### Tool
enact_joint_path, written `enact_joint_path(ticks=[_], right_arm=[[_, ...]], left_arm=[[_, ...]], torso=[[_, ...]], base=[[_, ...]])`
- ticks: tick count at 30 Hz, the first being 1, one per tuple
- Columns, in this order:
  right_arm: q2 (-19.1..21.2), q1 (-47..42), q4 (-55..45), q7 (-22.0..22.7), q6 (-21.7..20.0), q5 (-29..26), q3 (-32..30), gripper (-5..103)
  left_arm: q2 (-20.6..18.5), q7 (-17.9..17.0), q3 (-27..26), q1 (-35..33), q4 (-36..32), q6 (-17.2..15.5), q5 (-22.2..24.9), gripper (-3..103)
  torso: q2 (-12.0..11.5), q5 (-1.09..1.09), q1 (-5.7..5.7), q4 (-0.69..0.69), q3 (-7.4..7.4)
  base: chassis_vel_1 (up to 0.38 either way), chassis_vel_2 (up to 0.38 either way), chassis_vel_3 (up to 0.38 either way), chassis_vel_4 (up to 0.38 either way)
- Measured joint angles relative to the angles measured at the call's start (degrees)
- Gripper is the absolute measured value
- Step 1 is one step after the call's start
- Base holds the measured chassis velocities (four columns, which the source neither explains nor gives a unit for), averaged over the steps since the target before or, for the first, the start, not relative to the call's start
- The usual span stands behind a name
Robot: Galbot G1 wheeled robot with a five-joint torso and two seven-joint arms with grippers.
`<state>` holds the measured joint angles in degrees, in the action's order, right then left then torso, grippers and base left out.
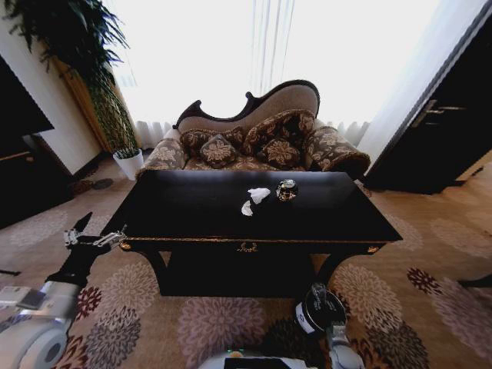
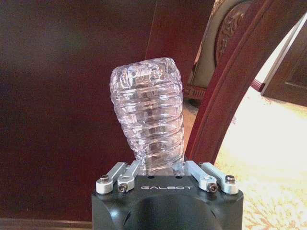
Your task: Move to the front of the table and place the trash on the table into the trash bin.
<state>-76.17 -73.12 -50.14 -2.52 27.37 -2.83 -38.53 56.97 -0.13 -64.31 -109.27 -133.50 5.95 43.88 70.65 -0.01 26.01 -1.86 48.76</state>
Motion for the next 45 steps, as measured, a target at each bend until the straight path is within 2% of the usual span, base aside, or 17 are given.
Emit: enact_joint_path(ticks=[11, 15, 17, 20, 22, 26, 28, 29, 30, 31, 36, 45], right_arm=[[0.09, 2.03, 3.43, -0.99, 1.88, 0.3, -0.32, 22], [0.28, 2.93, 4.65, -1.61, 2.67, -0.74, -0.87, 41], [0.34, 3.0, 4.95, -1.69, 2.76, -1.04, -0.94, 41], [0.61, 2.97, 5.64, -1.9, 2.99, -1.67, -0.99, 58], [0.68, 2.95, 5.8, -1.93, 3.04, -1.74, -0.99, 58], [0.8, 2.81, 5.98, -2.09, 3.1, -1.99, -0.98, 79], [0.8, 2.78, 5.99, -2.14, 3.1, -2.0, -0.96, 79], [0.8, 2.71, 5.97, -2.21, 3.1, -2.0, -0.93, 90], [0.78, 2.6, 5.93, -2.26, 3.1, -2.0, -0.91, 90], [0.74, 2.48, 5.84, -2.3, 3.1, -1.99, -0.9, 95], [0.64, 1.92, 5.48, -2.39, 3.15, -1.98, -0.87, 100], [0.45, 0.94, 4.47, -2.64, 3.23, -2.27, -0.89, 100]], left_arm=[[-0.18, -0.15, -0.16, 0.19, -0.26, -0.13, 0.61, 100], [-0.24, -0.38, -0.06, 0.28, -0.33, -0.57, 0.69, 100], [-0.24, -0.5, -0.06, 0.34, -0.33, -0.75, 0.7, 100], [-0.24, -0.7, -0.11, 0.36, -0.33, -1.2, 1.31, 100], [-0.29, -0.71, -0.13, 0.34, -0.34, -1.3, 1.37, 100], [-0.63, -0.49, 0.06, -0.18, -0.81, -2.37, 2.59, 100], [-0.8, -0.32, 0.18, -0.39, -0.92, -2.82, 3.1, 100], [-1.06, -0.03, 0.29, -0.65, -0.95, -3.32, 3.52, 100], [-1.34, 0.21, 0.36, -0.88, -0.95, -3.58, 3.76, 100], [-1.75, 0.53, 0.41, -1.2, -0.96, -3.93, 4.27, 100], [-3.25, 1.47, 0.66, -2.13, -1.49, -5.4, 6.24, 100], [-4.87, 2.26, 1.19, -2.13, -2.47, -6.85, 7.18, 100]], torso=[[0.0, 0.0, 0.0, -0.01, 0.0], [0.0, 0.0, 0.0, 0.0, 0.0], [0.0, 0.0, 0.0, 0.0, 0.0], [0.0, 0.0, 0.0, 0.0, 0.0], [0.0, 0.0, 0.0, 0.0, 0.0], [0.0, 0.0, 0.0, 0.0, 0.0], [0.0, 0.0, 0.0, 0.0, 0.0], [0.0, 0.0, 0.0, 0.0, 0.0], [0.0, 0.0, 0.0, 0.0, 0.0], [0.0, 0.0, 0.0, -0.01, -0.01], [0.0, 0.0, 0.0, 0.0, -0.01], [0.0, 0.0, 0.0, -0.01, 0.0]], base=[[0.0, 0.0, 0.0, 0.0], [0.0, 0.0, 0.0, 0.0], [0.0, 0.0, 0.0, 0.0], [0.0, 0.0, 0.0, 0.0], [0.0, 0.0, 0.0, 0.0], [0.0, 0.0, 0.0, 0.0], [0.0, 0.0, 0.0, 0.0], [0.0, 0.0, 0.0, 0.0], [0.0, 0.0, 0.0, 0.0], [0.0, 0.0, 0.0, 0.0], [0.0, 0.0, 0.0, 0.0], [0.0, 0.0, 0.0, 0.0]])
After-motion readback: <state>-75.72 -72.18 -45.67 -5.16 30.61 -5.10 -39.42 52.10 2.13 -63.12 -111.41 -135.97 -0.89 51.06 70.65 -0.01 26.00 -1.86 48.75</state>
